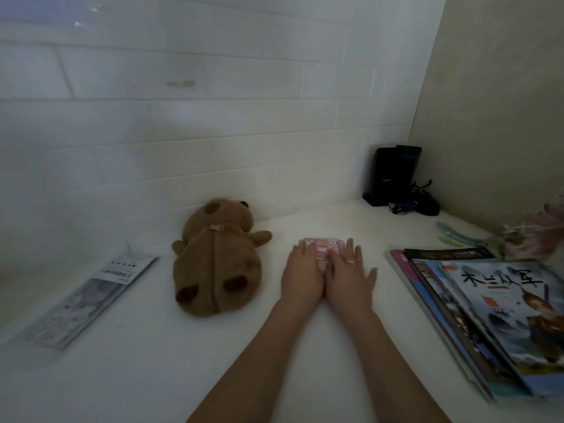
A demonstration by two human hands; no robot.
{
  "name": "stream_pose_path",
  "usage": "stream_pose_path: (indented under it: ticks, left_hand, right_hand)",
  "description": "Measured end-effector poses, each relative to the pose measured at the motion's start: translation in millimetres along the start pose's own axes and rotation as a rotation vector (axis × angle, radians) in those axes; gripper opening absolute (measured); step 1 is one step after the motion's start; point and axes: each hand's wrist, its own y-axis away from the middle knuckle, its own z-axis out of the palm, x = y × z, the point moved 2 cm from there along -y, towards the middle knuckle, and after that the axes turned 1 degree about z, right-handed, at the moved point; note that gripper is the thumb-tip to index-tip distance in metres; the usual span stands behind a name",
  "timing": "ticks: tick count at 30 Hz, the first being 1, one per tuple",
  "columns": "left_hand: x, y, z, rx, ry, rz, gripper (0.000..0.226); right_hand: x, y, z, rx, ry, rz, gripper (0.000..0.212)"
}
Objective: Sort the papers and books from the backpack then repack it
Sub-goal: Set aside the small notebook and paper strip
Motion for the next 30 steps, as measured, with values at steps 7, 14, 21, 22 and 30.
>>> stream_pose_path:
  ticks: [7,14,21,22,30]
  left_hand:
    - [-16.5,33.6,-117.6,0.779,-0.141,0.194,0.033]
    - [-173.2,71.7,-167.0,0.28,-0.268,-0.858,0.08]
    - [-206.6,78.1,-170.1,0.143,-0.516,-0.734,0.044]
    - [-206.9,77.5,-172.0,0.175,-0.553,-0.691,0.034]
    - [-149.6,78.7,-225.6,0.874,-0.594,-0.239,0.016]
  right_hand:
    - [-34.7,17.2,-4.2,0.224,-0.266,-0.331,0.047]
    - [-54.7,29.4,8.5,0.092,-0.308,-0.421,0.039]
    - [-121.7,70.3,17.0,-0.227,-0.737,-0.476,0.051]
    - [-124.7,73.2,20.2,-0.198,-0.708,-0.497,0.051]
    - [-127.6,67.9,0.7,-0.199,-0.995,-0.26,0.023]
